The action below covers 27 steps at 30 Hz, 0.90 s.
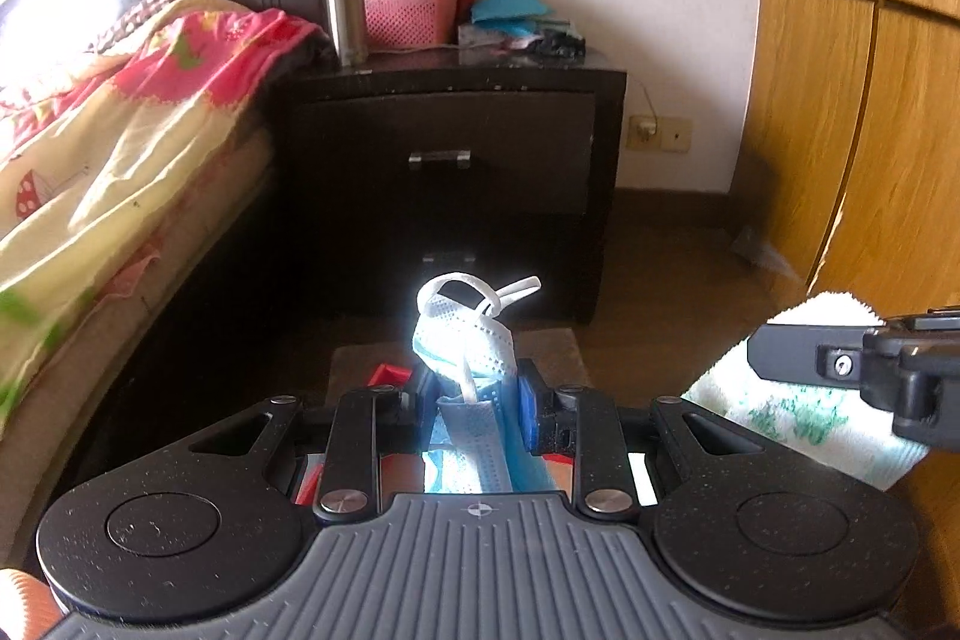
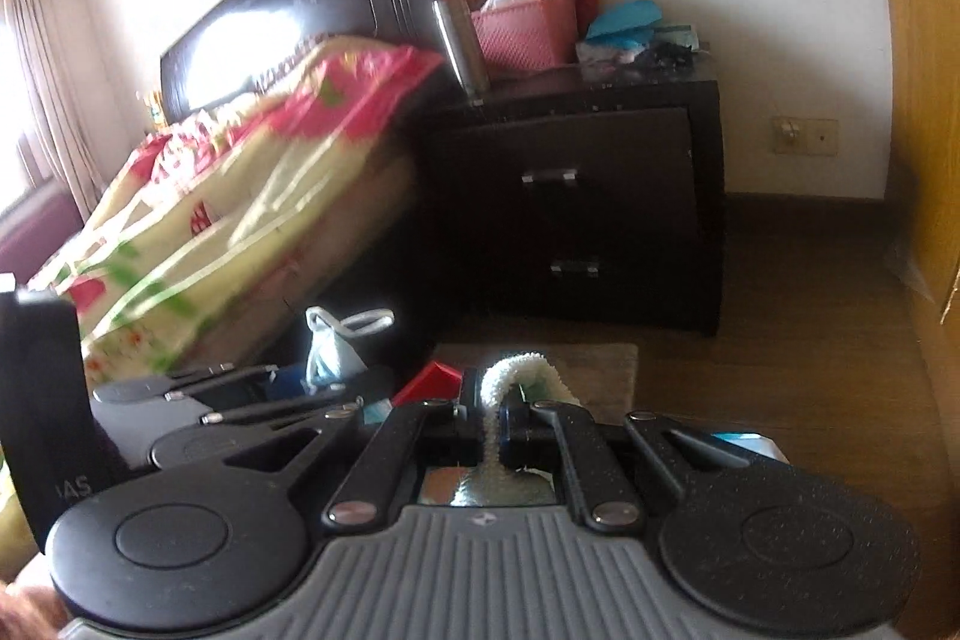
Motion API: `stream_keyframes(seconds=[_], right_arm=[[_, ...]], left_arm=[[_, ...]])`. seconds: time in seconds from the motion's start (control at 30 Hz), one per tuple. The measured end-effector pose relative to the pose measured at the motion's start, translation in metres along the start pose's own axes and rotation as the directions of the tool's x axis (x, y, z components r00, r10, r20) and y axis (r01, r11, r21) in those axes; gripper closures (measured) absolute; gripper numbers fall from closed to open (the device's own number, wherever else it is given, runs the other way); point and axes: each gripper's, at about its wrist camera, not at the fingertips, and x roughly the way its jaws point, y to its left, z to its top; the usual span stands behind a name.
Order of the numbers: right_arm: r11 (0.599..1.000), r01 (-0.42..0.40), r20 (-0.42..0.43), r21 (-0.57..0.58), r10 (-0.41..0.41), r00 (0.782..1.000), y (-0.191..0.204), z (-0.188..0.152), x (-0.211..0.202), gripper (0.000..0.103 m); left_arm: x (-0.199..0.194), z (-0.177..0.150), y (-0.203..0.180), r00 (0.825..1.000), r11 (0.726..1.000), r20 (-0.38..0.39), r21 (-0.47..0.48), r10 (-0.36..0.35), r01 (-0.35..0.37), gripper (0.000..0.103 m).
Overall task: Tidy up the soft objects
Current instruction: 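Drop the white mask into the red box while the right gripper releases the towel there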
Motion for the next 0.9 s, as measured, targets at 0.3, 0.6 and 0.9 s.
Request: stream_keyframes(seconds=[0.3,0.6,0.9], right_arm=[[0.998,0.046,-0.096,-0.043,-0.050,0.994,-0.004,-0.016,0.038,0.103],[0.987,0.114,-0.183,-0.114,-0.134,0.974,-0.005,-0.029,0.067,0.103],[0.990,0.099,-0.104,-0.099,-0.110,0.989,0.000,0.010,0.046,0.103]], left_arm=[[0.028,-0.011,-0.005,0.996,0.998,-0.072,0.048,0.044,-0.040,0.076],[0.051,-0.020,-0.009,0.984,0.989,-0.137,0.107,0.117,-0.103,0.076],[0.034,0.021,0.006,0.990,0.992,-0.076,0.066,0.116,-0.111,0.076]])
